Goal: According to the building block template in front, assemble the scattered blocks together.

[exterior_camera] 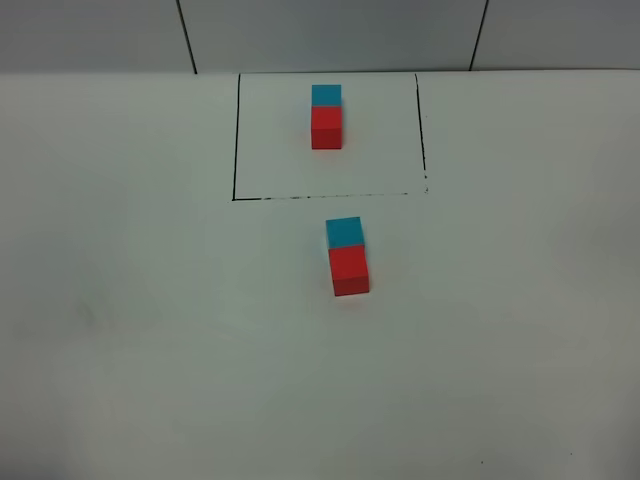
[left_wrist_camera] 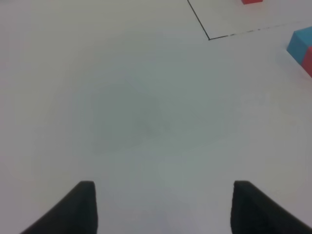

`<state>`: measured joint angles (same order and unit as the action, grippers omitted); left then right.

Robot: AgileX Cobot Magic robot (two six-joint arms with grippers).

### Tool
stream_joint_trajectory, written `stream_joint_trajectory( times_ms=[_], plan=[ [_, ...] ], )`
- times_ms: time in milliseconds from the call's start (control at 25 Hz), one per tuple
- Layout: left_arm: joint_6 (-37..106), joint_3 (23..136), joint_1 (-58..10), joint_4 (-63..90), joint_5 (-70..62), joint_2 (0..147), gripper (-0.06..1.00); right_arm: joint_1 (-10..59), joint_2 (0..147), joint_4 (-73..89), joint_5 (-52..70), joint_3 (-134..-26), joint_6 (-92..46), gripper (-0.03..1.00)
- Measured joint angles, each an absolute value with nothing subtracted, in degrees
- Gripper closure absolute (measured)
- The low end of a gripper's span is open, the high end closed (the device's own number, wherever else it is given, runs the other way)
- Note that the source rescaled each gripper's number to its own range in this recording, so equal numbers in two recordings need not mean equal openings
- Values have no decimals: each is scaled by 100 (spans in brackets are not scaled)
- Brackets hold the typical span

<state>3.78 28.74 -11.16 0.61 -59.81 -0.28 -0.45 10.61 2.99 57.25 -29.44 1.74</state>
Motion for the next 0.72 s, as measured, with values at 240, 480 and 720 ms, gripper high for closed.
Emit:
stream_joint_trajectory(
  times_ms=[240, 480, 720],
  plan=[
    [378, 2874, -1116, 61, -5981, -28, 64, 89, 599, 299, 5995, -2809, 167, 21],
    [378, 2874, -1116, 61, -5981, -28, 64, 89, 42, 299, 6009, -2809, 150, 27],
    [378, 2874, -1116, 61, -5981, -28, 64, 89, -26, 299, 6009, -2809, 150, 28]
  ],
)
